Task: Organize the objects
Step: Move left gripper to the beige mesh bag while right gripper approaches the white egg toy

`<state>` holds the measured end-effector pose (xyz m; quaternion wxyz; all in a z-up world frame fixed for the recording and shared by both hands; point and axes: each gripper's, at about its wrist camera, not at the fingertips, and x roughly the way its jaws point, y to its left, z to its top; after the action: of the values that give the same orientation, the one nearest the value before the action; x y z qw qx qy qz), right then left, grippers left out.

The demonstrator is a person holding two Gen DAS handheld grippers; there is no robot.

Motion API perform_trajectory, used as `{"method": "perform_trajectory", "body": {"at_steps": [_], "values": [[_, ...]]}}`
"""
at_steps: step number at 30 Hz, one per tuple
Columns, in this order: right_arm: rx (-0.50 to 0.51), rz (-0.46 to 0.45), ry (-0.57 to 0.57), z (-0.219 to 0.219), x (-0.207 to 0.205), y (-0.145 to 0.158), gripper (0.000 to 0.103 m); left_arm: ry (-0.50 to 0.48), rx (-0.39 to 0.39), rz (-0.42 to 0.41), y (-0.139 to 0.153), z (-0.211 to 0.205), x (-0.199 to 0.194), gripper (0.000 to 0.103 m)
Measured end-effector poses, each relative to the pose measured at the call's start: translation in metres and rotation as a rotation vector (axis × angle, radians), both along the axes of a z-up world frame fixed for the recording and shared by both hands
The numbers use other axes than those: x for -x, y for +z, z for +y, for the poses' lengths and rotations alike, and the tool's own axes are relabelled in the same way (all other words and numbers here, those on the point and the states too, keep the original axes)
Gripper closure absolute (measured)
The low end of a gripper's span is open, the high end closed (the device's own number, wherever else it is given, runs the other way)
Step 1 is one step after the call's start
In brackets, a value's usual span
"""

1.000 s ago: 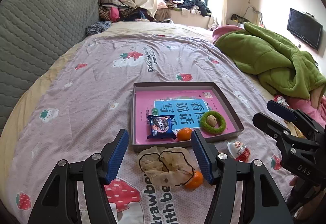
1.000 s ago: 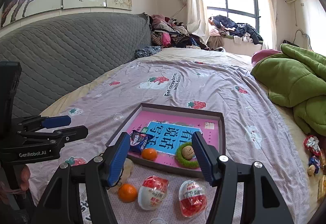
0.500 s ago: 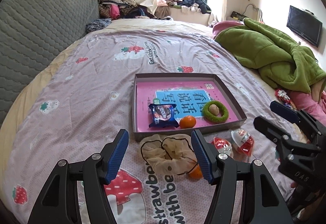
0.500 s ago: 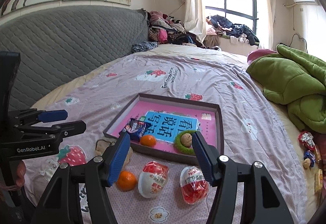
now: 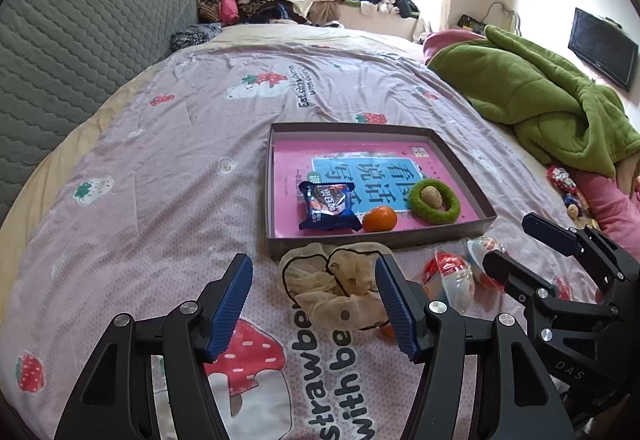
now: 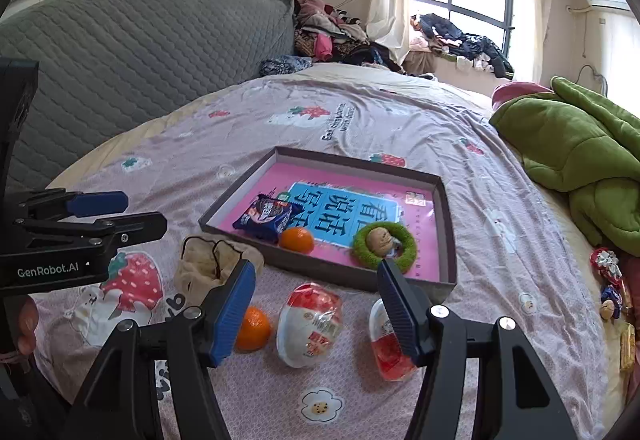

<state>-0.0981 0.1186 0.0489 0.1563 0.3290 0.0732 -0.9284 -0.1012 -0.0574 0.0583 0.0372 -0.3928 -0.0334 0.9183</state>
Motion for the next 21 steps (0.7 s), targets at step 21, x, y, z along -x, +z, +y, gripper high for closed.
{"method": "perform_trajectory", "body": {"at_steps": [21], "values": [[-0.061, -0.043, -0.006, -0.008, 0.002, -0.026, 0.04, 0.01, -0.003, -0.08, -0.034, -0.002, 0.017, 0.037]]}}
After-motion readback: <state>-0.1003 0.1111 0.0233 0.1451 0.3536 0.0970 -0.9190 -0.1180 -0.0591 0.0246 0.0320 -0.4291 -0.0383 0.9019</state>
